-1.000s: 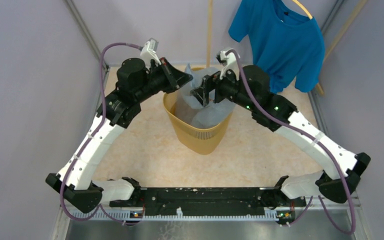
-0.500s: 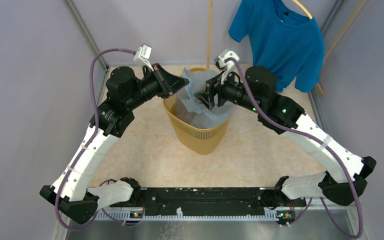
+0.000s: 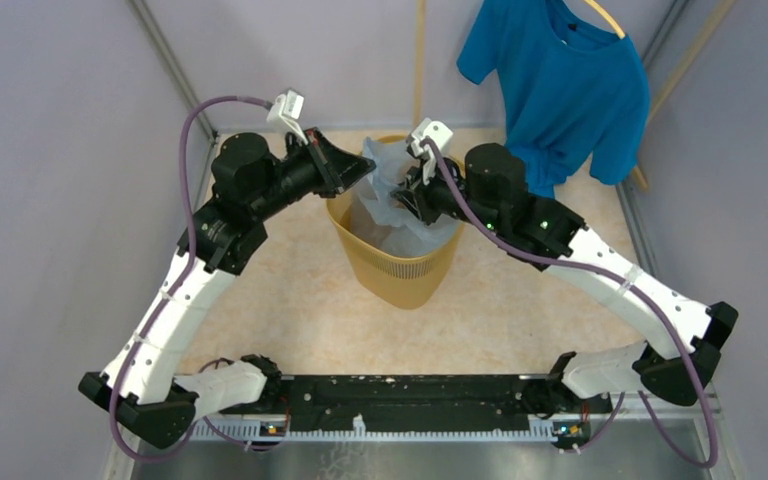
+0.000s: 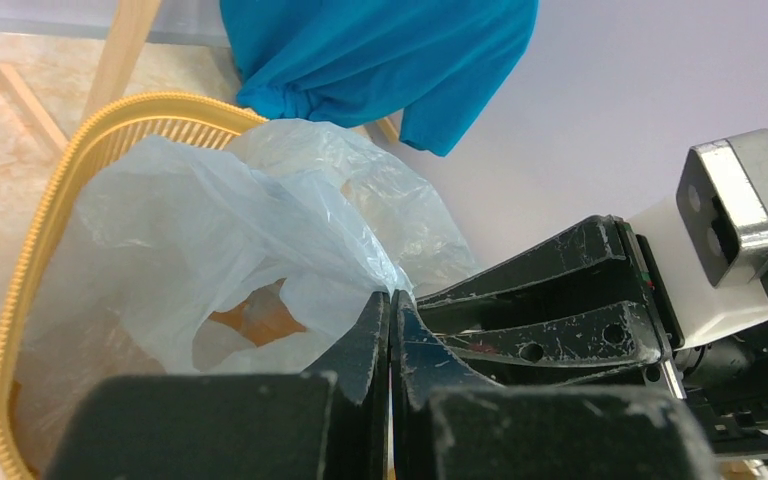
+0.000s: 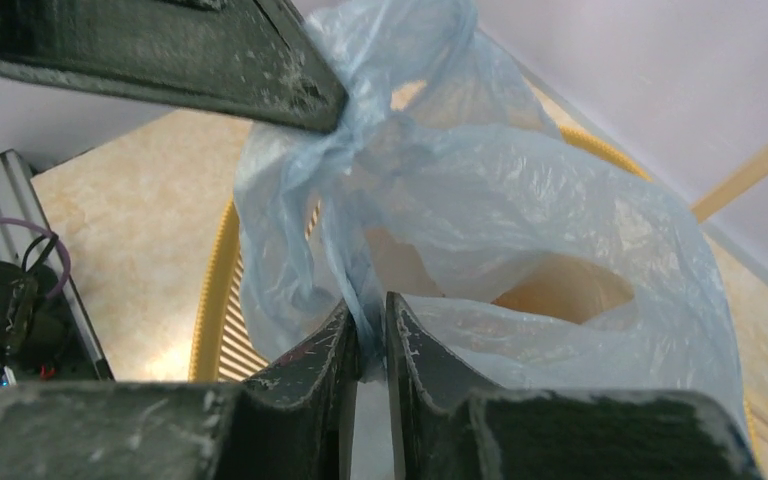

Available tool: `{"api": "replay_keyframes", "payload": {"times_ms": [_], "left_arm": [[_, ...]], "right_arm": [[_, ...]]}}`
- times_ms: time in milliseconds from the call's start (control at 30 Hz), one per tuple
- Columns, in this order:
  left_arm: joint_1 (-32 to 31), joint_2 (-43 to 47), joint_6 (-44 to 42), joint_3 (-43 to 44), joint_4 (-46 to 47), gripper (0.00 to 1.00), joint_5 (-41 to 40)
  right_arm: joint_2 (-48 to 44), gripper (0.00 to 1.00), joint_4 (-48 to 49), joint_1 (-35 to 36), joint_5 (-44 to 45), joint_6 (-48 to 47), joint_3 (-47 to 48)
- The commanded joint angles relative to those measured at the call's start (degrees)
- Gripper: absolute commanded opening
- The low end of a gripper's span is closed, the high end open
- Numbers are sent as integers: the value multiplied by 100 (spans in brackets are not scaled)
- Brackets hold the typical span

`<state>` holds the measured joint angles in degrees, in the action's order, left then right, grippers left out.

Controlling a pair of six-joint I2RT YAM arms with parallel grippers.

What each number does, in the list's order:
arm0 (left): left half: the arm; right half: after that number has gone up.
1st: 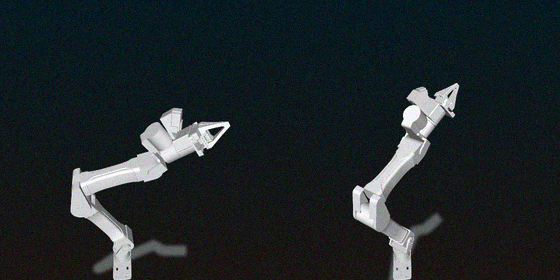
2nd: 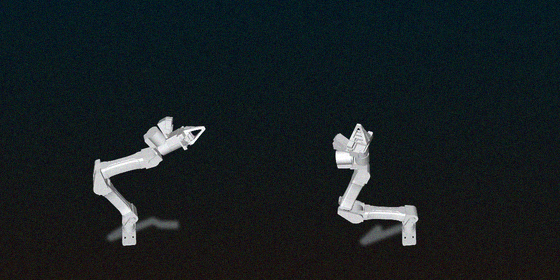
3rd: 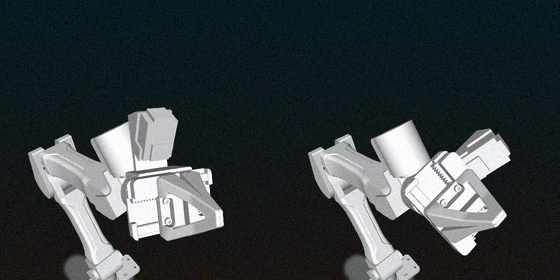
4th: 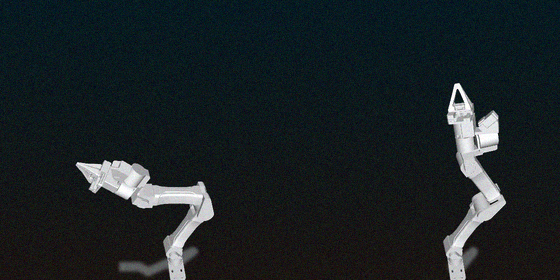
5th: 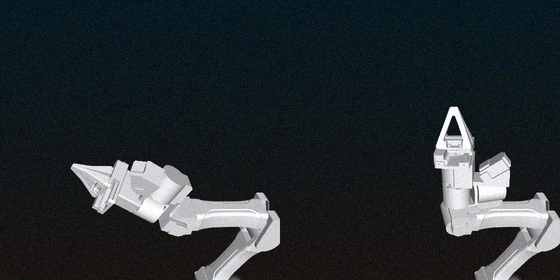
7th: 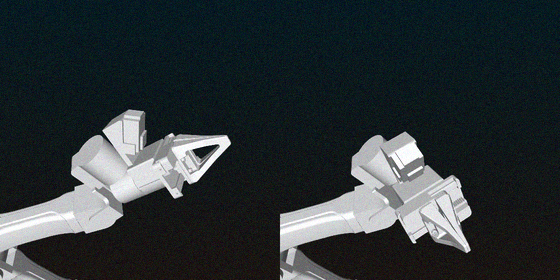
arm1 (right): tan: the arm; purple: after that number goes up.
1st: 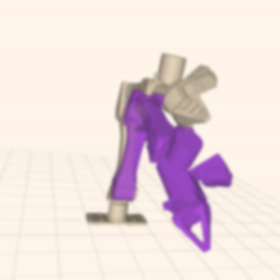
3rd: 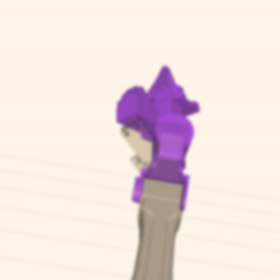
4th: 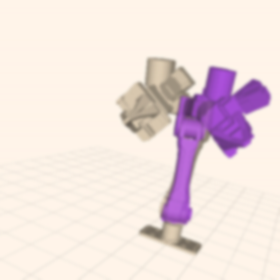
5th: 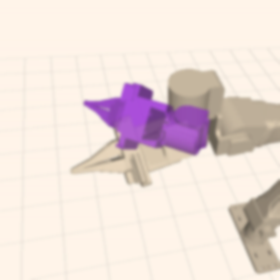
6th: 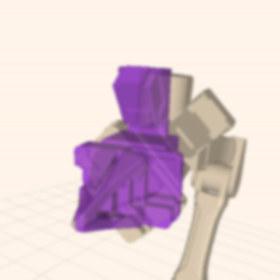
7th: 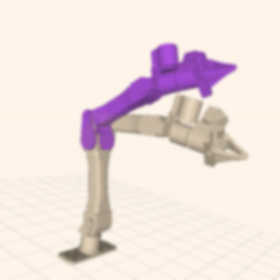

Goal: Put the trash bags into the trash bin

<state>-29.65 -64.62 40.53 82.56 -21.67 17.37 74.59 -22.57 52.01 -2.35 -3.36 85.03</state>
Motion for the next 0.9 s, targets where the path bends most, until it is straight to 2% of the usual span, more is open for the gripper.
{"api": "replay_keyframes", "payload": {"times_ms": [0,33,100,133,233,333,433,633,700,800,867], "left_arm": [[32,220,-441,264,-189,0,-329],[32,248,-489,267,-231,0,-377],[39,267,-557,275,-325,0,-452],[39,285,-602,285,-384,0,-484],[40,371,-823,285,-671,0,-710],[43,547,-1116,232,-1194,0,-1187],[41,806,-1373,135,-1642,0,-1625],[44,1379,-1709,-177,-2593,0,-3284],[40,1466,-1688,-222,-2789,0,-3664],[38,1495,-1450,-226,-2841,2,-3574],[43,1487,-1256,-211,-2715,13,-3204]], "right_arm": [[-322,15,541,28,46,161,-141],[-348,15,591,29,-8,185,-171],[-402,2,712,29,-30,280,-220],[-423,0,758,29,61,369,-228],[-489,0,855,26,868,773,-224],[-584,0,806,-3,2135,1074,-222],[-706,0,537,-209,2827,1221,-209],[-1031,0,461,-423,3910,617,-574],[-1116,0,415,-449,3912,510,-583],[-1222,0,338,-459,3391,705,-542],[-1264,0,309,-458,2840,1043,-515]]}}
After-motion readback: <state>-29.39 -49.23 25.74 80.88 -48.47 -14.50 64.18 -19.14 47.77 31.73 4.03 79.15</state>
